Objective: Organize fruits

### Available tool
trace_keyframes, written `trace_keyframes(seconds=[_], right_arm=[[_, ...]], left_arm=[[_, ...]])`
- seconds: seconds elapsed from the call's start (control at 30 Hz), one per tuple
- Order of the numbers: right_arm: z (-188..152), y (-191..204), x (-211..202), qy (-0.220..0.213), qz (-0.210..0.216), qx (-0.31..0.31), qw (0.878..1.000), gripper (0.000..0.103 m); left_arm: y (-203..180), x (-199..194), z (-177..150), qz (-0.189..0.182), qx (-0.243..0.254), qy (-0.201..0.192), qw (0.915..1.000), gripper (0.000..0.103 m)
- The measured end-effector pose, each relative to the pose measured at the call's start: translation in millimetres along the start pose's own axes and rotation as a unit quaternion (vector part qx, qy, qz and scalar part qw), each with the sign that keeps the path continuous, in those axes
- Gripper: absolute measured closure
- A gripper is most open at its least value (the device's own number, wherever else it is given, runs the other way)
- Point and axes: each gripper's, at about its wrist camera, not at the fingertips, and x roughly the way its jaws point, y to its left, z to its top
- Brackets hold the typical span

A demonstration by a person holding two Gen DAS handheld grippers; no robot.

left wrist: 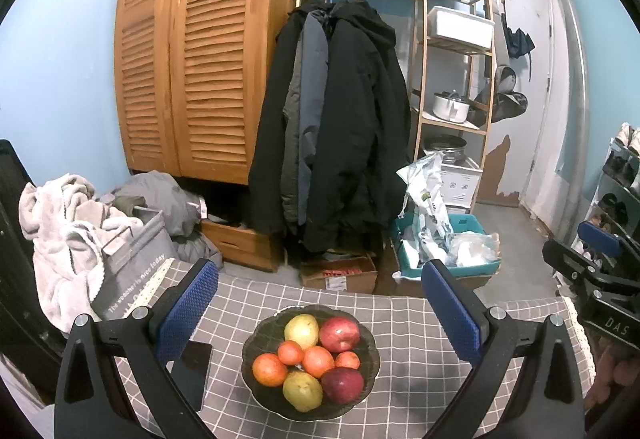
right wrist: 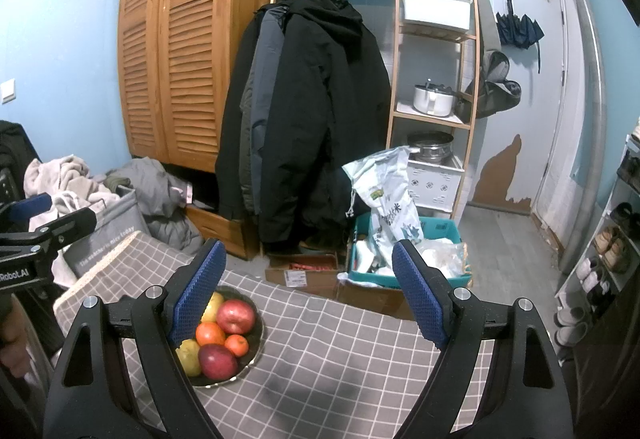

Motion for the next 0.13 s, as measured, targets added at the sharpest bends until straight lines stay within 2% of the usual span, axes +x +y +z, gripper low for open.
trace_keyframes(seconds=[0.13], right_arm=[[0.0,-0.1,-0.1,0.000,0.001,0.000,1.000,0.019]], left_arm=[[2.0,0.5,0.5,0.004,0.001,0.001,1.0000,0.001]])
